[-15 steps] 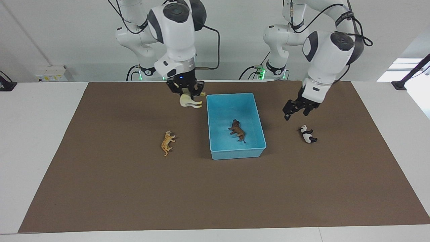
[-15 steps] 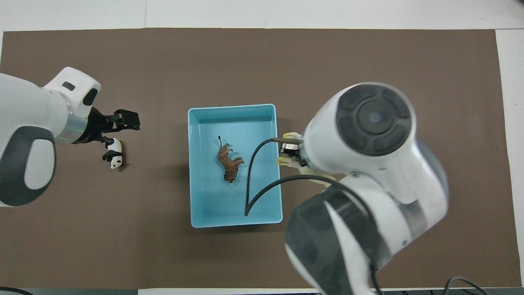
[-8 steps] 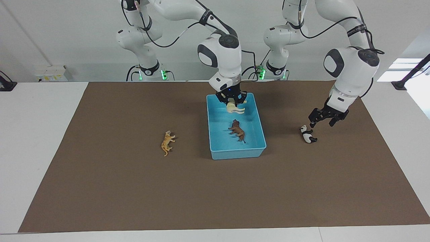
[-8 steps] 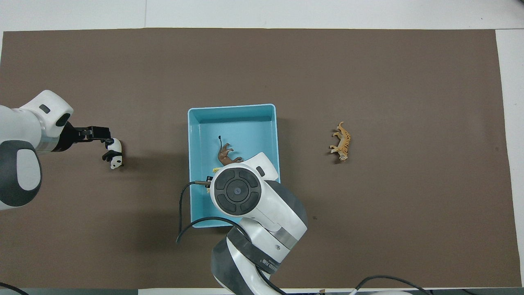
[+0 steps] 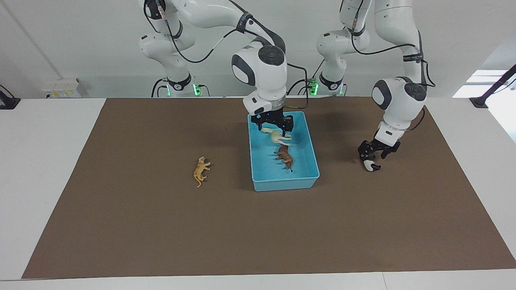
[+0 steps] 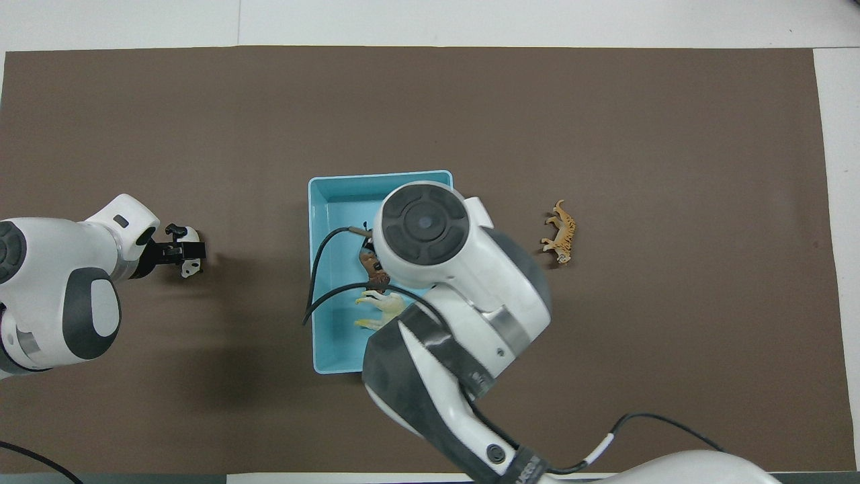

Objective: Put all toys into storage box
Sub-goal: 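Release the cream horse into the box while the left gripper reaches the panda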

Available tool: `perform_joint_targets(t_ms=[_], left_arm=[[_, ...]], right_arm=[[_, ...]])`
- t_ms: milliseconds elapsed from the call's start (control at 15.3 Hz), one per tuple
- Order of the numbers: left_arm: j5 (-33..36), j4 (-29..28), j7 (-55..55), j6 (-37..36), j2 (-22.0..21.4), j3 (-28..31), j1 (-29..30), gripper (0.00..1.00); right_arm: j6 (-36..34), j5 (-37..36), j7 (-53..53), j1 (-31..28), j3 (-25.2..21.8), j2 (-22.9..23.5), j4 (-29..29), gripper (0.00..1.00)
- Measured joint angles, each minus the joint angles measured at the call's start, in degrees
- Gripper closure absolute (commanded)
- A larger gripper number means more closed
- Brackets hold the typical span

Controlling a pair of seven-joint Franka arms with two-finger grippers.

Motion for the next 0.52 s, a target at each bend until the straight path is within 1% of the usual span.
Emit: perform_joint_targets(t_ms=[131, 196, 261, 327, 457, 523], left_arm=[[0.00, -1.17, 0.28, 0.79, 0.00, -0.05, 0.05, 0.01], [0.00, -1.45, 0.29, 1.03, -0.01, -0.12, 0.05, 0.13], [0.00, -1.56, 0.29, 1.12, -0.01, -0.22, 0.05, 0.32], [0.00, -1.56, 0.29, 1.22, -0.01, -0.30, 0.04, 0.54], [0.00, -1.56, 0.29, 1.41, -0.01, -0.40, 0.02, 0.88], [0.00, -1.56, 0.29, 1.49, -0.02, -0.40, 0.02, 0.91]], right_arm=[[-4.59, 0.05, -4.09, -6.11, -0.11, -1.67, 2.31, 0.00], [-5.69, 0.04, -5.68, -8.74, -0.15, -2.15, 2.43, 0.00], [-6.16, 0.00, -6.73, -10.99, -0.18, -2.24, 2.28, 0.00], [-6.34, -0.05, -8.22, -13.15, -0.20, -2.12, 1.78, 0.00], [-6.35, -0.08, -13.96, -17.04, -0.22, -2.15, -0.45, 0.00], [-5.73, -0.08, -17.26, -18.73, -0.22, -2.45, -2.56, 0.00]])
